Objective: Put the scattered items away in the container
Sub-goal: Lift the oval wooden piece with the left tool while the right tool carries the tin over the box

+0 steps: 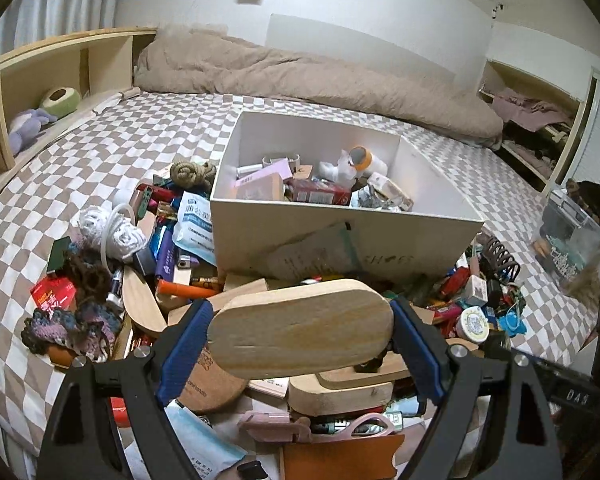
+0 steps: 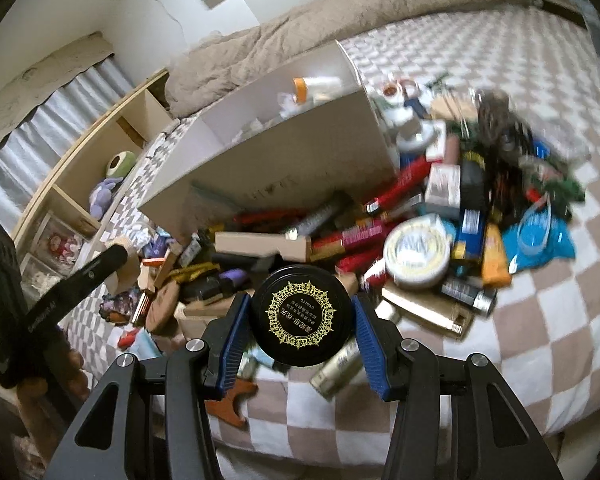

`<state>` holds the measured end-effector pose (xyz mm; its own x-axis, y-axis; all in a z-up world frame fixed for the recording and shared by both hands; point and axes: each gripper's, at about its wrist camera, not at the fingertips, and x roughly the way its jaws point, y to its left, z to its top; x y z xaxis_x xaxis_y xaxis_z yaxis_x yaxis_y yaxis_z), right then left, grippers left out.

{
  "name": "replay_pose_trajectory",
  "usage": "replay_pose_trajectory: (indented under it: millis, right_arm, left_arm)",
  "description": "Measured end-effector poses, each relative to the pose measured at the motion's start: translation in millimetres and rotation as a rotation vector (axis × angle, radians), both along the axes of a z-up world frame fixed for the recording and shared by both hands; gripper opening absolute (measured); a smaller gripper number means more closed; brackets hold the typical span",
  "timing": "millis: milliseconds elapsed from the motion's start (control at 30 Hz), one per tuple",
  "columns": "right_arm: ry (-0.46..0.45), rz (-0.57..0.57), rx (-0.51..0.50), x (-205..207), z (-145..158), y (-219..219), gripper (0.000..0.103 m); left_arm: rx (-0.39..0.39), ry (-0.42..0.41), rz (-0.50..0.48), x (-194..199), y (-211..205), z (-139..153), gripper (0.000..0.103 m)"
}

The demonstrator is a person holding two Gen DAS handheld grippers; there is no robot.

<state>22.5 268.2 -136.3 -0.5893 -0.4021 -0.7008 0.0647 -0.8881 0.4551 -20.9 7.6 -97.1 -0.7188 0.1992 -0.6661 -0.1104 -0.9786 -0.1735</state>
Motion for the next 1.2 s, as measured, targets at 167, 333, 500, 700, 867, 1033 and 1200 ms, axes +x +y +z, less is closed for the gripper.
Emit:
replay_pose_trajectory:
  millis: [167,333,500,700,867,1033,1200]
  right_arm:
    - [0.06,0.004,0.006,-10,26,0,0.052]
    - [0.1,0.016,0.002,-27,49,-2,0.052]
    - [0.152,0.034,0.002,-45,73,-7,0.052]
    - [0.184,0.046,0.007,-70,93,-11,0.052]
    - [0.177,0.043,0.026,-93,95,-11,0.052]
    - [0.152,0.042,0.049,-116,87,-13,0.052]
    - [0.116,0.041,0.076,-136,75,-16,0.052]
  left_arm:
    - [-0.003,0.031,-0.001,-2,-3,15,0.089]
    - [0.005,0.065,0.007,-7,-8,32,0.089]
    - [0.005,0.084,0.015,-20,-11,46,0.089]
    - [0.03,0.099,0.006,-41,-13,58,0.089]
    - [0.043,0.107,0.007,-63,-18,64,0.089]
    - [0.055,0.106,0.011,-82,-23,63,0.089]
    - [0.069,0.097,0.003,-96,-25,55,0.089]
